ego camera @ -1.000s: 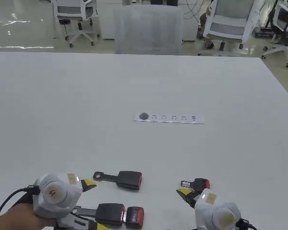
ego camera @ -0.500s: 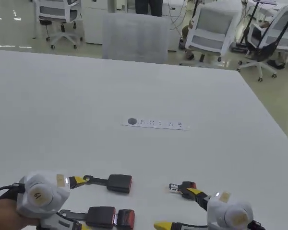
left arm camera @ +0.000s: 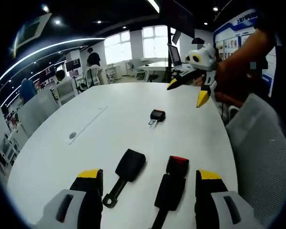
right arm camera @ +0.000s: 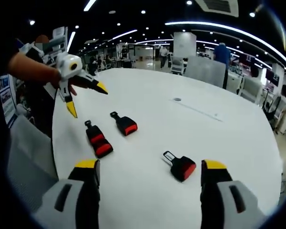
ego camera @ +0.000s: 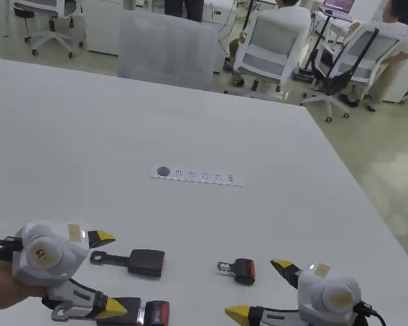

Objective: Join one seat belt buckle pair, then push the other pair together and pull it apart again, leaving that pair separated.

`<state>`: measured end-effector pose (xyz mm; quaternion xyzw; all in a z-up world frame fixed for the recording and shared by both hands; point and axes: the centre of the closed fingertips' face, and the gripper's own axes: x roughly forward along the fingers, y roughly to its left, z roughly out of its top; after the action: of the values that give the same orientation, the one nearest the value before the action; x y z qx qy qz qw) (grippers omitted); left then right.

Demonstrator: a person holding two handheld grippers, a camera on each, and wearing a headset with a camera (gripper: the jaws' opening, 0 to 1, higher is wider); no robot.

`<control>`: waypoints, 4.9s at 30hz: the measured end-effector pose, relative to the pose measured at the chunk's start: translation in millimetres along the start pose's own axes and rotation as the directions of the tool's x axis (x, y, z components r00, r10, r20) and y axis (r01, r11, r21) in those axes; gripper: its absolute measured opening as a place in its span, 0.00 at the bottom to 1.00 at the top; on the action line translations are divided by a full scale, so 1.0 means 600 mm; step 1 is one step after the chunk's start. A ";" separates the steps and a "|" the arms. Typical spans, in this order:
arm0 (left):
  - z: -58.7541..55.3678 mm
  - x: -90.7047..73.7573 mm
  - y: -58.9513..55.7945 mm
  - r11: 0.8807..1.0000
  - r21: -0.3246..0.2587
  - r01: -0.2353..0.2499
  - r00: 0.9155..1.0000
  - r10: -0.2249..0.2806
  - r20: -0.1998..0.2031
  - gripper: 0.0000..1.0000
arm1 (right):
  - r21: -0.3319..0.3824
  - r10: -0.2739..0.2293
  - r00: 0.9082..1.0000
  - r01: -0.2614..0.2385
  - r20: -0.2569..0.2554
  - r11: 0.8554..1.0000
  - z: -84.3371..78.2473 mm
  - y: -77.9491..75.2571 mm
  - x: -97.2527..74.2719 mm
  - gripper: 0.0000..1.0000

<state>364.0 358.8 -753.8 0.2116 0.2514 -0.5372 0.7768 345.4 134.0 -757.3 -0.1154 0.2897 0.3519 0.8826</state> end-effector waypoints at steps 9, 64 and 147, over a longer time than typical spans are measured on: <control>0.001 0.022 0.043 1.000 -0.004 0.002 0.998 -0.002 -0.058 0.81 | -0.053 0.104 0.994 -0.106 -0.038 0.993 -0.010 -0.065 0.032 0.88; -0.079 0.174 0.060 0.958 0.138 0.251 0.929 -0.199 -0.311 0.35 | -0.238 0.394 0.876 -0.460 -0.278 0.856 -0.105 -0.108 0.145 0.40; -0.087 0.176 0.062 0.939 0.158 0.307 0.889 -0.224 -0.399 0.34 | -0.314 0.573 0.806 -0.588 -0.150 0.745 -0.017 0.041 0.261 0.36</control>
<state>421.8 325.5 -857.8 0.3571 0.3621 -0.6123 0.6054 415.9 234.4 -858.5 -0.1804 0.2640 0.6511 0.6883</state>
